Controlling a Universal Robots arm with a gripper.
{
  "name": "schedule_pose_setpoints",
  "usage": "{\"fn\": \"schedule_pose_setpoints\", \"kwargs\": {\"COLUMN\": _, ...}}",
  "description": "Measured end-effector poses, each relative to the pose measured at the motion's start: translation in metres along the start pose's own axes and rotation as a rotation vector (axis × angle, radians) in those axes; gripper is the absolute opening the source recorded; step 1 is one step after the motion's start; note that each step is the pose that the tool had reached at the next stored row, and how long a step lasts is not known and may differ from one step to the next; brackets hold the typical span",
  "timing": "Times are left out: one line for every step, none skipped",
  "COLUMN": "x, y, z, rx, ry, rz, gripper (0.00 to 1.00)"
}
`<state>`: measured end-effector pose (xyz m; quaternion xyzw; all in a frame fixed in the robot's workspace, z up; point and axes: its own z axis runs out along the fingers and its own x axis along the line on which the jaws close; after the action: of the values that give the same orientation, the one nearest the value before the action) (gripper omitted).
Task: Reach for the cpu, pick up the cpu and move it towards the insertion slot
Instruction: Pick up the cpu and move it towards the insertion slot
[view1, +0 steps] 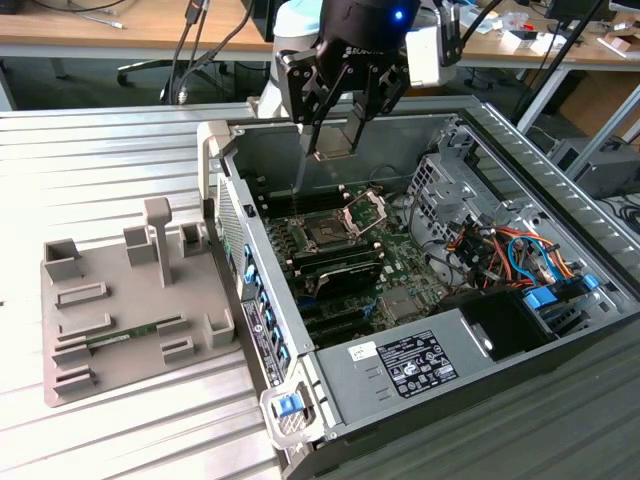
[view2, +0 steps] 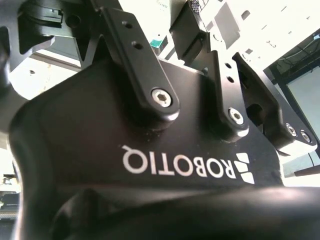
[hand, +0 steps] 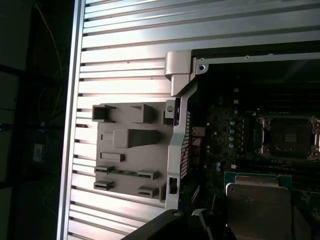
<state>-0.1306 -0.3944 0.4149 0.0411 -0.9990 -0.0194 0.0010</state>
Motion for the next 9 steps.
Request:
{"fn": "schedule_pose_setpoints", "kwargs": {"x": -0.0004, "y": -0.0001, "z": 0.0000, "rx": 0.0000, "ry": 0.0000, "rz": 0.000, "gripper": 0.55}}
{"fn": "schedule_pose_setpoints", "kwargs": {"x": -0.0011, "y": -0.0001, "z": 0.0000, "rx": 0.0000, "ry": 0.0000, "rz": 0.000, "gripper": 0.55}}
{"fn": "schedule_pose_setpoints", "kwargs": {"x": -0.0022, "y": -0.0002, "z": 0.0000, "rx": 0.0000, "ry": 0.0000, "rz": 0.000, "gripper": 0.55}}
{"fn": "schedule_pose_setpoints", "kwargs": {"x": -0.0031, "y": -0.0003, "z": 0.0000, "rx": 0.0000, "ry": 0.0000, "rz": 0.000, "gripper": 0.55}}
{"fn": "schedule_pose_setpoints", "kwargs": {"x": -0.0038, "y": -0.0003, "z": 0.0000, "rx": 0.0000, "ry": 0.0000, "rz": 0.000, "gripper": 0.55}}
{"fn": "schedule_pose_setpoints", "kwargs": {"x": -0.0046, "y": -0.0004, "z": 0.0000, "rx": 0.0001, "ry": 0.0001, "rz": 0.000, "gripper": 0.55}}
{"fn": "schedule_pose_setpoints", "kwargs": {"x": -0.0051, "y": -0.0004, "z": 0.0000, "rx": 0.0000, "ry": 0.0000, "rz": 0.000, "gripper": 0.55}}
{"fn": "schedule_pose_setpoints", "kwargs": {"x": -0.0060, "y": -0.0005, "z": 0.0000, "rx": 0.0000, "ry": 0.0000, "rz": 0.000, "gripper": 0.55}}
{"fn": "schedule_pose_setpoints", "kwargs": {"x": -0.0064, "y": -0.0005, "z": 0.0000, "rx": 0.0000, "ry": 0.0000, "rz": 0.000, "gripper": 0.55}}
